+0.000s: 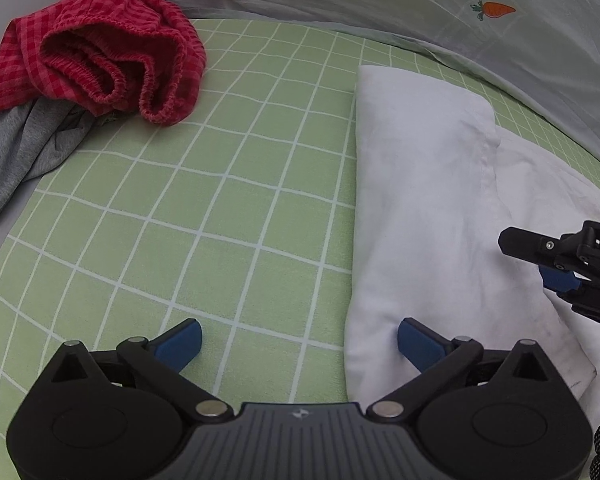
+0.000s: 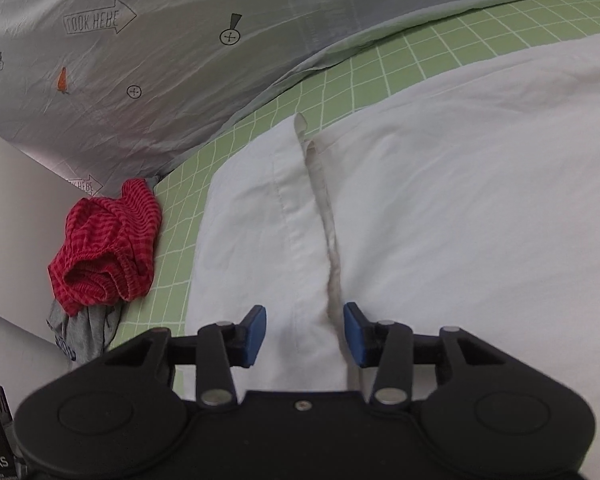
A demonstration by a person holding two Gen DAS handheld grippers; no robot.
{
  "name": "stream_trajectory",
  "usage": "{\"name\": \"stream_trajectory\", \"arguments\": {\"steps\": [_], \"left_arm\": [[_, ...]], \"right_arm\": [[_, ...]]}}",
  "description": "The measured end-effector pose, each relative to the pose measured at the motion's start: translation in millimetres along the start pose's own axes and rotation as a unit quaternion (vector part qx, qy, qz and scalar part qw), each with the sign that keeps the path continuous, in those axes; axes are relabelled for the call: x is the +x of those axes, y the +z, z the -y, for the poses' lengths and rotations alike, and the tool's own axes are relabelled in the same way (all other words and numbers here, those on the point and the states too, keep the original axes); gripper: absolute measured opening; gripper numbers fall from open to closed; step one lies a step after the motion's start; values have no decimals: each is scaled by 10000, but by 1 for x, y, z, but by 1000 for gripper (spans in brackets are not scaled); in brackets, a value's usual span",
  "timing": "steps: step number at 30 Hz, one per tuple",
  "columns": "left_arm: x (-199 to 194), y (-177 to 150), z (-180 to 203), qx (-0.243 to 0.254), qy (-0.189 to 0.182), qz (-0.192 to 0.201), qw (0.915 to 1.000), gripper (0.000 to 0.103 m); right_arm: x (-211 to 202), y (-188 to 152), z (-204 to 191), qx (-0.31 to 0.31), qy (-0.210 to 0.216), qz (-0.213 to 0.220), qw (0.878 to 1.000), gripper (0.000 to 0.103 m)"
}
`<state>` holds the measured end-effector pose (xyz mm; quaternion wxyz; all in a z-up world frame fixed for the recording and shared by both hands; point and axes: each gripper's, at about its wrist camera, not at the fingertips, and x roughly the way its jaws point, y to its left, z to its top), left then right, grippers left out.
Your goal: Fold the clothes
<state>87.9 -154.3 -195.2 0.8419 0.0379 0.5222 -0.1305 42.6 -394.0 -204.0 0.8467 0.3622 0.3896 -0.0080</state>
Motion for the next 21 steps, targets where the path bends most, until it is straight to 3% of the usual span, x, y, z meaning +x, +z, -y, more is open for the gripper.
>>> {"name": "stream_trajectory", "arguments": {"steps": [1, 7, 8, 11, 18, 19, 21], "left_arm": [[0, 0, 1, 19, 27, 1, 10000, 103], [2, 1, 1, 32, 65, -12, 10000, 103], [2, 1, 1, 37, 68, -11, 10000, 103], [1, 1, 1, 49, 75, -6, 10000, 103], [3, 1, 4, 71, 142, 22, 9999, 103], [4, 2, 5, 61, 167, 0, 9998, 103], [5, 4, 5, 27, 200, -57, 9998, 103]], "right_arm": [[-1, 0, 4, 165, 90, -29, 9998, 30], [-12, 0, 13, 590, 721, -22, 9956, 27], [-10, 0, 11, 446, 521, -74, 9976, 27], [-6, -1, 5, 31, -44, -216, 9998, 31], [-1, -9, -2, -84, 312, -307, 9990, 48], [1, -9, -5, -196, 323, -341, 9987, 46], [2, -8, -4, -240, 246, -403, 9986, 25]]}}
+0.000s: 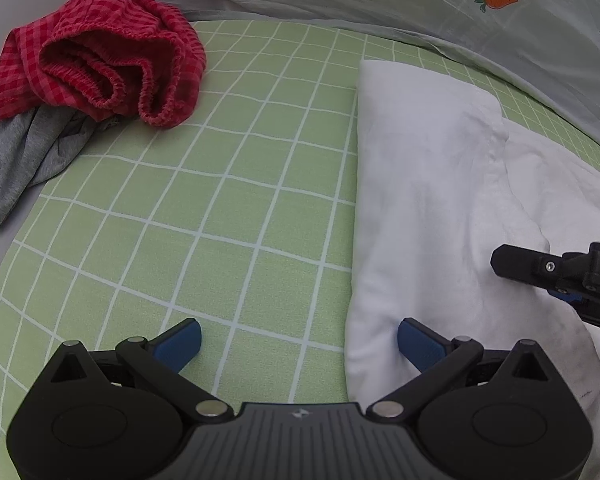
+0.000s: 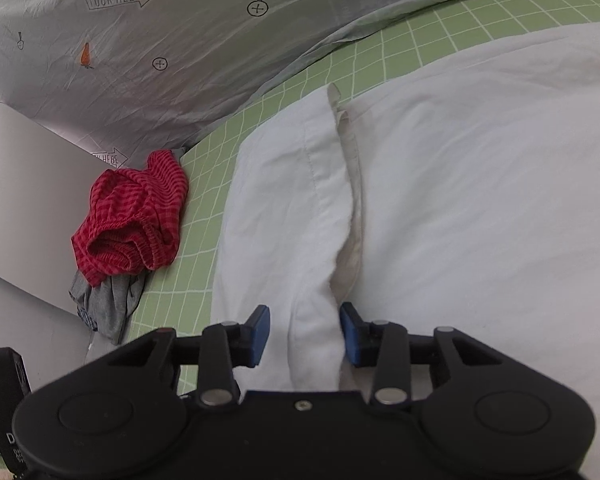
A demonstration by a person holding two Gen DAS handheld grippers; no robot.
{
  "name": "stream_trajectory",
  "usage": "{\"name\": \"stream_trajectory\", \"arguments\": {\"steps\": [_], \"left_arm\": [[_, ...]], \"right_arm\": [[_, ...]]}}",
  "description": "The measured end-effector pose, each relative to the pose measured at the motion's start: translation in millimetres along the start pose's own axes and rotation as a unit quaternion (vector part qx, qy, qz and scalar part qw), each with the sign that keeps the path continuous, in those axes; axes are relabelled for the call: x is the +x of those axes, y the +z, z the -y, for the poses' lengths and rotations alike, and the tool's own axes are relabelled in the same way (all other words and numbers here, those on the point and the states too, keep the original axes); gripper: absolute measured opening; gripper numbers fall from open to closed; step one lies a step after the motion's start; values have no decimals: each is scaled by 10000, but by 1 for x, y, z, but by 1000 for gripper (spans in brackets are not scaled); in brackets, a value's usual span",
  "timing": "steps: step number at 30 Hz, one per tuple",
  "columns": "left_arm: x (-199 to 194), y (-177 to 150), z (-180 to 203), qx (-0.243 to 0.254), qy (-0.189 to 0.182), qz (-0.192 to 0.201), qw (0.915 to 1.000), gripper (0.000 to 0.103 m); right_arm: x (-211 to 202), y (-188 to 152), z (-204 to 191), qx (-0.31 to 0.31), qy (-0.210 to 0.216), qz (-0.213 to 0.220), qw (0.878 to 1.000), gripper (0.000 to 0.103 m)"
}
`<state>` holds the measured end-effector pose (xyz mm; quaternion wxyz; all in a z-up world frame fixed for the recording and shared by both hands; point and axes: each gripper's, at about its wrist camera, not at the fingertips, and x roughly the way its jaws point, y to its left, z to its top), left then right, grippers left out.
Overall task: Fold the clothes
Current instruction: 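Pinch the folded white shirt edge with the right gripper and tug it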
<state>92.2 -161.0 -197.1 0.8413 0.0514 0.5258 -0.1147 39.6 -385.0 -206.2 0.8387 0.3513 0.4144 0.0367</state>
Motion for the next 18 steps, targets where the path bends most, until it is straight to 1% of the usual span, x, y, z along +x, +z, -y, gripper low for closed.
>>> {"name": "stream_trajectory", "arguments": {"steps": [1, 3, 4, 5, 8, 10, 12, 14, 15, 18], "left_arm": [[0, 1, 0, -19, 5, -33, 10000, 103], [-1, 4, 2, 43, 17, -39, 10000, 103], [-2, 5, 3, 98, 25, -27, 9999, 103], [-4, 6, 5, 173, 18, 8, 9998, 103], [-16, 9, 20, 444, -104, 202, 9988, 103], [-23, 11, 32, 615, -185, 304, 9975, 103], [-29, 10, 45, 787, -280, 373, 9958, 103], [-29, 7, 55, 947, -371, 357, 9942, 103], [-28, 5, 60, 1016, -400, 333, 9935, 103], [-17, -5, 68, 1135, -360, 67, 9929, 103]], "right_arm": [[-2, 0, 1, 30, 1, 25, 10000, 24], [-11, -2, -1, -78, -69, 209, 9997, 21], [-16, -3, -2, -139, -99, 306, 9994, 17], [-24, -2, -4, -237, -98, 431, 9987, 10], [-48, 0, -10, -526, -86, 726, 9959, 10], [-65, -1, -16, -872, -211, 905, 9918, 10], [-80, -1, -16, -941, -315, 1052, 9895, 10], [-93, -2, -11, -878, -413, 1169, 9884, 10], [-94, -4, -4, -797, -492, 1151, 9889, 10], [-92, -11, 19, -504, -750, 1037, 9905, 10]]}}
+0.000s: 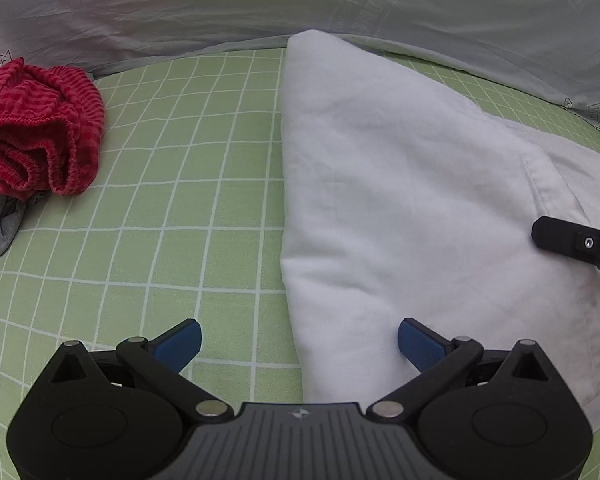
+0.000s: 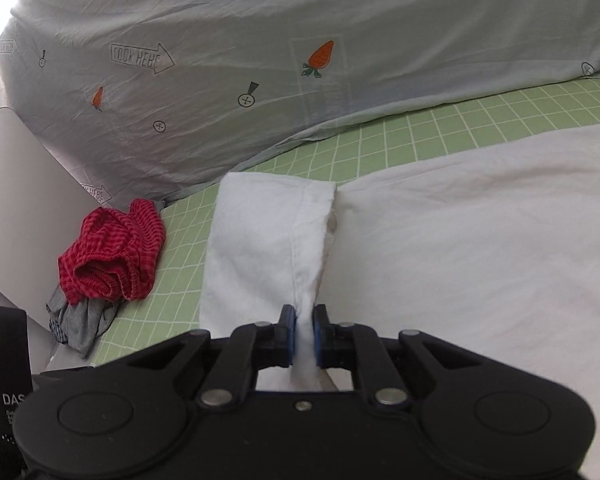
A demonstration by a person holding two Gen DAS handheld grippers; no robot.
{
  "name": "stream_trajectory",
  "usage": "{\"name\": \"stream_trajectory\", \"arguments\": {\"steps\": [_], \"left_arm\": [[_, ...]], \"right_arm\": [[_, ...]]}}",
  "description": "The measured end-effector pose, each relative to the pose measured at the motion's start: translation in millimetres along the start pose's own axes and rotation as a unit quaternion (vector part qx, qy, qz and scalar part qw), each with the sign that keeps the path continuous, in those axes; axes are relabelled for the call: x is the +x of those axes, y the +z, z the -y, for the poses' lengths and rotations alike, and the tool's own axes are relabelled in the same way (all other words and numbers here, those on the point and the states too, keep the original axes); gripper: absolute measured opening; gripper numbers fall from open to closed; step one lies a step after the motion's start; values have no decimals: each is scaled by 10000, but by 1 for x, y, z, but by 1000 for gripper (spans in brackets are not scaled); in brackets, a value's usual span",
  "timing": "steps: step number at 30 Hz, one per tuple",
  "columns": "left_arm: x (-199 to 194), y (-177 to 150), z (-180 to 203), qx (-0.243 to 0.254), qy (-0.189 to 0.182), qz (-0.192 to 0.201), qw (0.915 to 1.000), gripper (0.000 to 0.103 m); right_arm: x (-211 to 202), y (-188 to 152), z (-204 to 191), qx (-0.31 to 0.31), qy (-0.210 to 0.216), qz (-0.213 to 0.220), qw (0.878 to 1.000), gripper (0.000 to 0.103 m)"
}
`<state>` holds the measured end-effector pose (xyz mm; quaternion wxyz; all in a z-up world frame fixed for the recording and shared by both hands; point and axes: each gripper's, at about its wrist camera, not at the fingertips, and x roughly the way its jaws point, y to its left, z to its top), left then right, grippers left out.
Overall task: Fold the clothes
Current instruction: 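Pinch the folded white shirt edge with the right gripper and tug it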
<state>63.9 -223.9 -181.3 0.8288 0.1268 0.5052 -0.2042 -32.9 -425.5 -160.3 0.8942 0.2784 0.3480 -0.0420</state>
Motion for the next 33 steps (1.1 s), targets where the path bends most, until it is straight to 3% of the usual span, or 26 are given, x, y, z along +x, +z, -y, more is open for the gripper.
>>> {"name": "stream_trajectory", "arguments": {"steps": [4, 8, 10, 14, 15, 17, 19, 25, 29, 33], "left_arm": [[0, -7, 2, 56, -79, -75, 9999, 103], [2, -9, -1, -39, -110, -141, 9998, 103], [6, -8, 0, -100, -60, -225, 9997, 103], [5, -3, 0, -82, -69, -204, 9997, 103], [4, -1, 1, -26, -20, -160, 9999, 103], [1, 6, 2, 36, 86, -60, 9999, 103], [2, 13, -2, -10, 126, 5, 9999, 103], [18, 40, -22, -369, 190, 41, 9991, 103], [29, 56, -26, -383, 252, 68, 9989, 103], [38, 72, -28, -394, 276, 100, 9988, 103]], "right_arm": [[0, -11, 17, 407, -79, -81, 9991, 9], [-19, -9, -8, -238, 219, 201, 9993, 10], [-11, -10, -6, -198, 125, 35, 9997, 11], [12, -7, 21, 544, -36, -332, 9980, 25], [15, -5, 26, 669, -55, -325, 9972, 27], [21, 0, 34, 877, -33, -298, 9957, 41], [27, 7, 40, 1058, 42, -263, 9940, 46], [60, 37, 52, 1713, 523, -208, 9836, 61], [93, 54, 63, 2273, 892, -328, 9692, 72], [121, 61, 68, 2672, 1211, -518, 9546, 74]]}}
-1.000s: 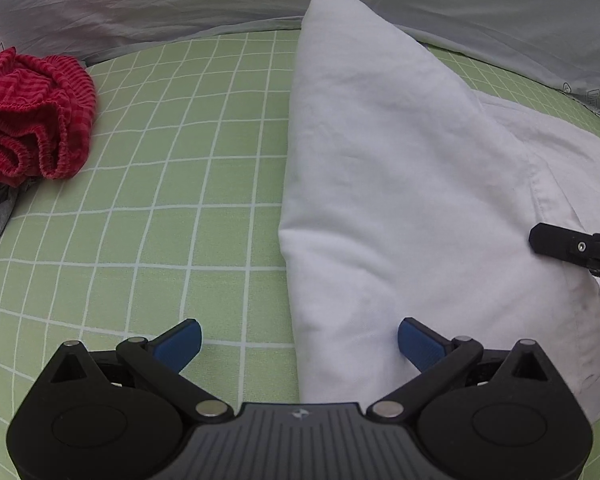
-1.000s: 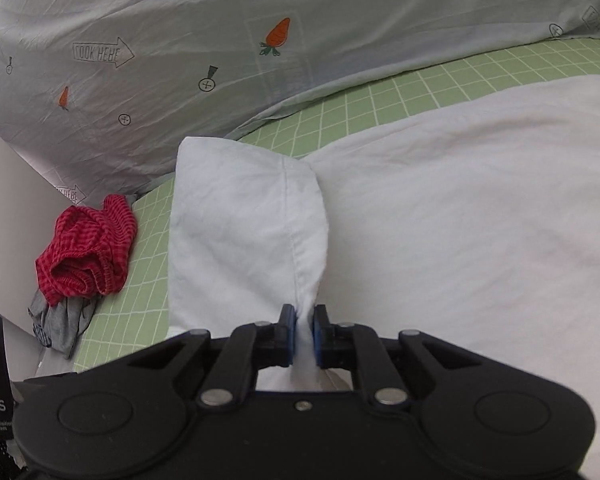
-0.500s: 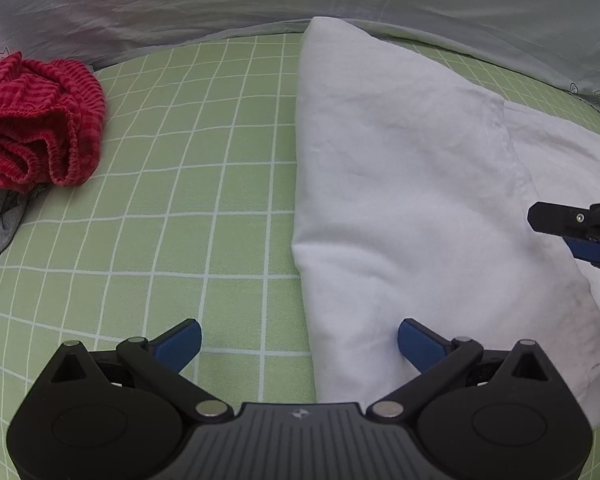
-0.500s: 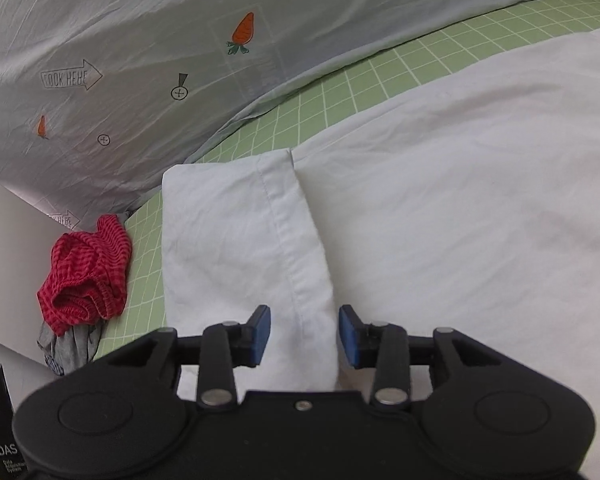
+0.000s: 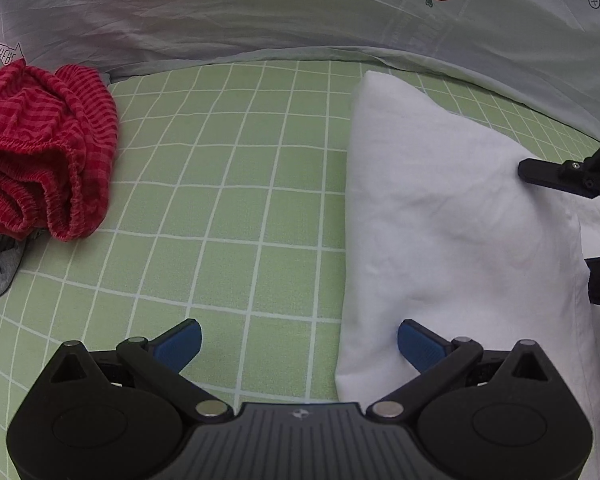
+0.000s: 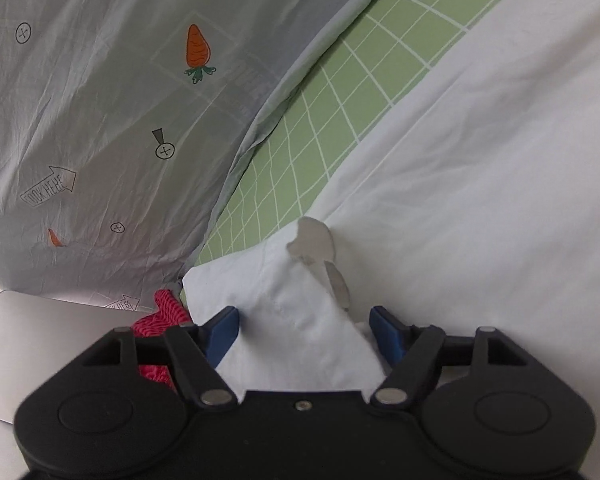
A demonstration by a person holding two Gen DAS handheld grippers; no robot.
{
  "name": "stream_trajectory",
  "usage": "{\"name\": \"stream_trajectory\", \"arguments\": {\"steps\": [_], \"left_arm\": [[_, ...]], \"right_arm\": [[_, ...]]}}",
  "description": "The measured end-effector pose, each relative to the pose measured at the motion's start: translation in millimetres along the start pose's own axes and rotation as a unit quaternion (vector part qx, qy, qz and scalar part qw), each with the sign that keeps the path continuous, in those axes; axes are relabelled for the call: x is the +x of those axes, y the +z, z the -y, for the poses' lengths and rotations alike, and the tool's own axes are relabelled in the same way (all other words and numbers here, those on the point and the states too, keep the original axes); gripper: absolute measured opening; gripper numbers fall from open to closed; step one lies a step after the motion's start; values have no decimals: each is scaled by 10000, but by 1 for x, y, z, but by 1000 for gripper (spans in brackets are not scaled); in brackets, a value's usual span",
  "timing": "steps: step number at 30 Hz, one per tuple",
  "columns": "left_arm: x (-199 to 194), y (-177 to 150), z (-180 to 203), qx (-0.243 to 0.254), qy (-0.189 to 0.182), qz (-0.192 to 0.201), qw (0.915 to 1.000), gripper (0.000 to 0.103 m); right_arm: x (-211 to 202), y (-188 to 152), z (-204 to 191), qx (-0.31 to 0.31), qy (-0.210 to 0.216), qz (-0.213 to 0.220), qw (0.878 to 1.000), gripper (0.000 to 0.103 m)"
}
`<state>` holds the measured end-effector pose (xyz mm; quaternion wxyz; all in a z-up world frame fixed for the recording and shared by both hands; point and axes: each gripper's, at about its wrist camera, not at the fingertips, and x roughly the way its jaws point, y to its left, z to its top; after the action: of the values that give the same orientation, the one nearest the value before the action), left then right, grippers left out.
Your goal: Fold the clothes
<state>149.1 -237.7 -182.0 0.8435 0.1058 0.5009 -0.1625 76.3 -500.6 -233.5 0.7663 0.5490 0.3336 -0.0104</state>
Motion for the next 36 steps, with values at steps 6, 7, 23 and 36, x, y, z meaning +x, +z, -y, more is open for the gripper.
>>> {"name": "stream_trajectory", "arguments": {"steps": [6, 7, 23, 36], "left_arm": [[11, 20, 3, -70, 15, 27, 10000, 103], [11, 21, 4, -61, 4, 43, 10000, 103], [9, 1, 16, 1, -206, -3, 9998, 103], [-9, -28, 17, 26, -199, -63, 9998, 103]], "right_arm": [[0, -4, -14, -317, -5, 57, 9995, 26], [-5, -5, -20, -463, -55, 174, 9988, 23], [-58, -16, -27, -1658, -1438, 965, 9708, 49], [-76, -90, -19, -1872, -1842, 251, 9646, 50]]}}
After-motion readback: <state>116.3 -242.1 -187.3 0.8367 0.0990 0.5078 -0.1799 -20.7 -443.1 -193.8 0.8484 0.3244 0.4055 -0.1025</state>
